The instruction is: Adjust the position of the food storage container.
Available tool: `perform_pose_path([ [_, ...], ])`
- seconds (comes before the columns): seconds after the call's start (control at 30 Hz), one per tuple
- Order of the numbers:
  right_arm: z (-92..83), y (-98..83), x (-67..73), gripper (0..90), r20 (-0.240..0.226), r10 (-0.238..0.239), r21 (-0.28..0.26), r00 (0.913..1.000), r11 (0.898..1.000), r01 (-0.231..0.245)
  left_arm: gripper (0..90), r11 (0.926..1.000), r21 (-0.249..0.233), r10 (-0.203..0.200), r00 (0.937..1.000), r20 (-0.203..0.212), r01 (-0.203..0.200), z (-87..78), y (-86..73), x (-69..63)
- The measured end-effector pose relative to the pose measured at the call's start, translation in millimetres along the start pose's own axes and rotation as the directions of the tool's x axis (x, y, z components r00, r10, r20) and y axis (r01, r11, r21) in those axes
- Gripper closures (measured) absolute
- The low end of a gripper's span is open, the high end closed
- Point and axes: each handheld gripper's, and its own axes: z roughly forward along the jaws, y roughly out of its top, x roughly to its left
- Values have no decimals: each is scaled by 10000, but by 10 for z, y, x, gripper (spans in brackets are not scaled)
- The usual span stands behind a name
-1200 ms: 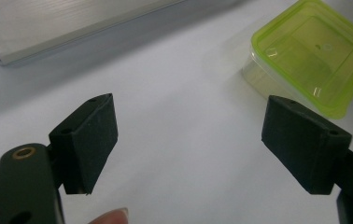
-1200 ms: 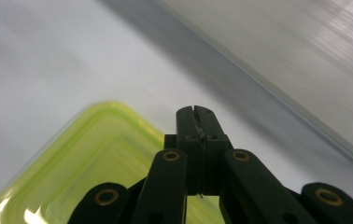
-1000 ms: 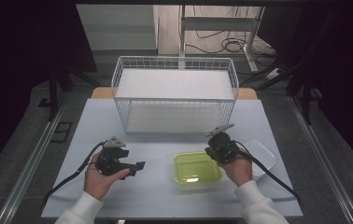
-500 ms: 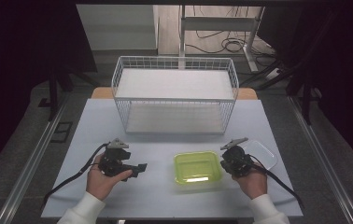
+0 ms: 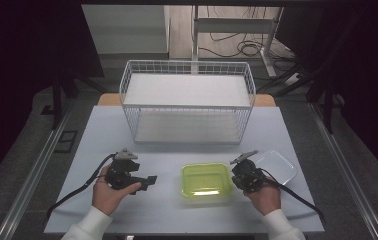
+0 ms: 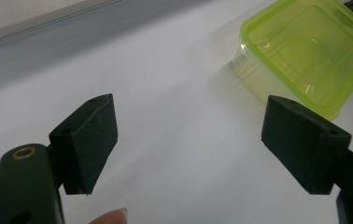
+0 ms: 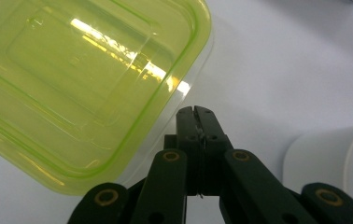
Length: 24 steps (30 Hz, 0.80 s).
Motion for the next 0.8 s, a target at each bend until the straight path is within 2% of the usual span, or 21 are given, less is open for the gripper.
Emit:
perform_pose_path([
  [0.23, 43, 43, 48, 888, -415, 207, -193, 9989, 9996, -215, 183, 10000, 58, 44, 10000, 84, -44, 23, 5, 2],
  [0.33, 28, 112, 119, 888, -284, -118, -200, 9995, 9997, 113, 183, 9999, 83, 54, 9999, 120, -55, 28, 5, 3],
  [0.37, 24, 134, 138, 888, -469, -104, -239, 9988, 9997, 93, 183, 10000, 94, 29, 9999, 123, -30, 30, 3, -2],
  [0.53, 88, 184, 253, 888, -493, -434, -144, 9978, 9990, 428, 183, 9999, 121, 65, 9999, 128, -67, 32, -1, -4],
  [0.57, 88, 184, 253, 888, -493, -434, -144, 9978, 9990, 428, 183, 9999, 121, 65, 9999, 128, -67, 32, -1, -4],
  [0.6, 105, 198, 271, 888, -714, -320, -204, 9969, 9993, 306, 183, 9999, 141, 88, 9999, 128, -89, 35, -1, -3],
  [0.73, 129, 217, 270, 888, -789, -232, -319, 9966, 9993, 207, 189, 9998, 161, 90, 9998, 174, -92, 44, 0, -3],
  [0.8, 136, 245, 298, 888, -729, -346, -407, 9967, 9987, 317, 191, 9998, 179, 88, 9998, 162, -91, 53, 3, 0],
])
